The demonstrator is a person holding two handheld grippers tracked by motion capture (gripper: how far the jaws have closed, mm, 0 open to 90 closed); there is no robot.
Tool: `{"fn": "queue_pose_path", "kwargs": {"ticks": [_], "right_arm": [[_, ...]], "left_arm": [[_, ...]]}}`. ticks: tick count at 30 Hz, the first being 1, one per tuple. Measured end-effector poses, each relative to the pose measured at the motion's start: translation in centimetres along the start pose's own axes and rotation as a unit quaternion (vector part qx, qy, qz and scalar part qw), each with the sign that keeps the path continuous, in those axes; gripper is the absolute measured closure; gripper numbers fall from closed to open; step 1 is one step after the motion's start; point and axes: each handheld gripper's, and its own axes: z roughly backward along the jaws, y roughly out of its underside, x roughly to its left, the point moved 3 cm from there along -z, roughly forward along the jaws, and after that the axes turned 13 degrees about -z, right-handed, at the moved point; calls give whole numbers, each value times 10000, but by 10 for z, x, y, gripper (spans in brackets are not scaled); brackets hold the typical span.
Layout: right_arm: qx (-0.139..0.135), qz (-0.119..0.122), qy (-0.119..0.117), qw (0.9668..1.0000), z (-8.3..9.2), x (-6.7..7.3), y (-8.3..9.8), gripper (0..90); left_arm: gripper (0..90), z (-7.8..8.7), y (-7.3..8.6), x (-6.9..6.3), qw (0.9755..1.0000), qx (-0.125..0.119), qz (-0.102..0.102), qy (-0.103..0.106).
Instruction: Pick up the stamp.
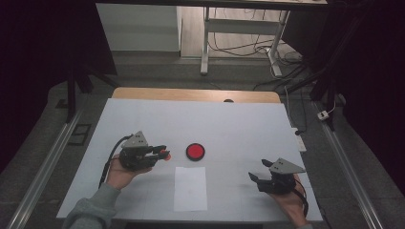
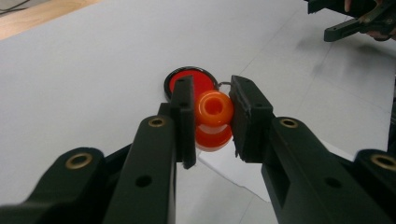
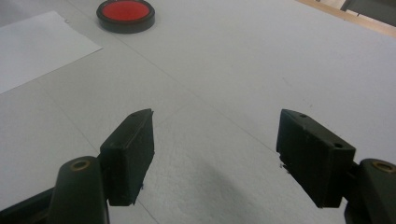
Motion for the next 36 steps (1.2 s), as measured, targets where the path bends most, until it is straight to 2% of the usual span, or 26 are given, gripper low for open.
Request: {"fn": "queue_pose_path", "kwargs": {"ticks": [7,19,36], "right_arm": [[-96,-157,-70,9998,2,-2,-1,272],[-85,-126,-63,9999,2,0,-1,272],[-94,-82,-92,9999,1,2,-1,273]], "left_arm": [[717,-6,-5,-4,9999,25,-57,105],[716,-22,-17,-12,9995,34,-192,264],[716,-52,-32,-27,9976,124,-358,583]]}}
